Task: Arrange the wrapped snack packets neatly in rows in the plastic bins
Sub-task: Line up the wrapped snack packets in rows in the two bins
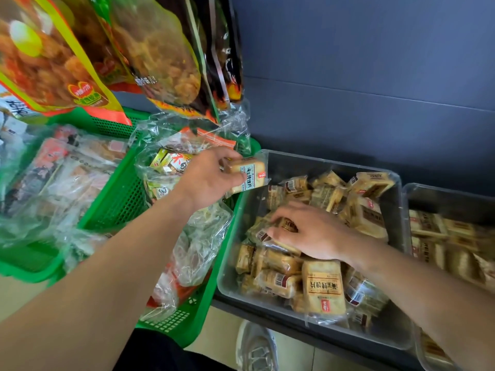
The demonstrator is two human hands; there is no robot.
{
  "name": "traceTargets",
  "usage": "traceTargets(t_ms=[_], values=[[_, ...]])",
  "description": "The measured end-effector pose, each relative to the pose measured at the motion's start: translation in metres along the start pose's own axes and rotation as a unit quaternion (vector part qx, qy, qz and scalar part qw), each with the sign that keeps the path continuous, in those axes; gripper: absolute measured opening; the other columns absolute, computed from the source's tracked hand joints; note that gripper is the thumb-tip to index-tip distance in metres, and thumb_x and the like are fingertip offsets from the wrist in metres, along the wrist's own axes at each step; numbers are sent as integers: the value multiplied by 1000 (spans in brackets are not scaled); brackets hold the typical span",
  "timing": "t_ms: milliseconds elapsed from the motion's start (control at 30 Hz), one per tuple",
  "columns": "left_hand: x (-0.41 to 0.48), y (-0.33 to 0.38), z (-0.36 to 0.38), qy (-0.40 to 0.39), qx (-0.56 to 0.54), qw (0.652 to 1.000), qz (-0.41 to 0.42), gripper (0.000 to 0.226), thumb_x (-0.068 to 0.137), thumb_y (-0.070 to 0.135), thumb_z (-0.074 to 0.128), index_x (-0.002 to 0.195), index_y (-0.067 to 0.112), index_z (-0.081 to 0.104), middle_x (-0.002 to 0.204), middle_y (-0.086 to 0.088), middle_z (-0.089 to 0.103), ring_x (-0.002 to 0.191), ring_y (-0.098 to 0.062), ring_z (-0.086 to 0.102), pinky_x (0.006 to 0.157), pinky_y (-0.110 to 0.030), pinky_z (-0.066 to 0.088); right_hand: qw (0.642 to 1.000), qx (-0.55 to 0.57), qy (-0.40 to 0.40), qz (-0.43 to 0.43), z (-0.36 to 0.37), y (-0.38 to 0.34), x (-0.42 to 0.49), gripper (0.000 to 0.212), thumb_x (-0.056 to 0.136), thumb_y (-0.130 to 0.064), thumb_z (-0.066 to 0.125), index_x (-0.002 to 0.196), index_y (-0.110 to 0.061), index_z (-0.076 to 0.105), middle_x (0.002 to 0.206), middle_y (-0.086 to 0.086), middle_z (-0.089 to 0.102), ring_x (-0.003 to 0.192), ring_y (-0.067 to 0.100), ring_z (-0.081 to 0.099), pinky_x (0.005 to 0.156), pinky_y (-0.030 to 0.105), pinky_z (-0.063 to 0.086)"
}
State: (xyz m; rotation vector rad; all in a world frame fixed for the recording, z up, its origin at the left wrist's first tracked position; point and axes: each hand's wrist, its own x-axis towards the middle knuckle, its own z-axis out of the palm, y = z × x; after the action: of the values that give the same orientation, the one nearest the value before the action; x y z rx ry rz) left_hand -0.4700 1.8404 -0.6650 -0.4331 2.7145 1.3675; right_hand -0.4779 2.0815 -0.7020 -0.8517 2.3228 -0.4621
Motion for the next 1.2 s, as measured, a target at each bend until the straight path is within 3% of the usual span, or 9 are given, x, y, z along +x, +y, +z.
traceTargets(t_ms=[200,300,433,600,700,867,1067,1133,1200], values=[[1,-2,3,3,8,1000,-3,37,86,21,80,121,25,67,104,2,67,72,-10,62,61,-18,44,998,-47,26,26,3,-8,8,65,97,-71,30,151,-34,36,154,-3,38,142,24,36,114,45,36],[2,2,8,1,-3,1000,-2,38,86,20,81,121,24,68,100,4,68,73,-10,63,62,-21,45,990,-76,117,29,-15,-6,-7,59,102,-59,28,151,-29,39,149,-5,44,139,19,38,115,42,34],[2,12,15,-14,2,1000,21,37,85,20,81,119,24,68,102,2,71,83,-15,67,73,-30,54,961,-82,258,58,-51,33,-33,40,103,-34,46,140,-23,53,138,-1,52,130,21,47,109,40,37],[-4,30,25,-36,40,998,42,40,85,22,80,123,22,67,107,2,70,92,-17,68,85,-30,54,965,-152,143,156,-74,88,-51,58,97,-29,61,151,-24,40,147,2,47,133,28,44,110,40,38],[-7,38,27,-36,46,997,41,41,86,24,80,124,23,66,110,5,67,92,-11,65,80,-22,50,964,-182,139,137,-80,99,-46,45,94,-28,66,138,-30,54,131,-1,55,122,25,47,103,41,43],[-8,52,30,-32,51,997,51,33,87,25,79,118,26,66,107,5,69,93,-16,67,87,-33,55,974,-11,212,85,-99,97,-51,29,96,-25,68,125,-26,66,116,-4,70,109,20,63,96,41,51],[-7,59,35,-20,64,997,40,31,89,27,77,118,28,66,100,4,70,85,-12,66,71,-24,50,983,125,115,72,-95,71,-63,21,98,-33,65,118,-28,71,95,-15,73,85,7,70,81,34,56],[-7,59,35,-16,64,997,37,32,89,28,77,119,27,66,101,4,69,86,-11,65,70,-21,48,985,135,83,72,-76,63,-62,26,100,-35,61,123,-27,70,110,-11,73,99,11,70,87,32,57],[-9,57,34,-15,59,997,40,32,88,27,78,118,26,66,100,4,69,87,-13,66,72,-23,49,987,-6,132,86,-68,60,-59,42,100,-42,58,138,-25,59,134,-3,62,124,17,57,103,35,47]])
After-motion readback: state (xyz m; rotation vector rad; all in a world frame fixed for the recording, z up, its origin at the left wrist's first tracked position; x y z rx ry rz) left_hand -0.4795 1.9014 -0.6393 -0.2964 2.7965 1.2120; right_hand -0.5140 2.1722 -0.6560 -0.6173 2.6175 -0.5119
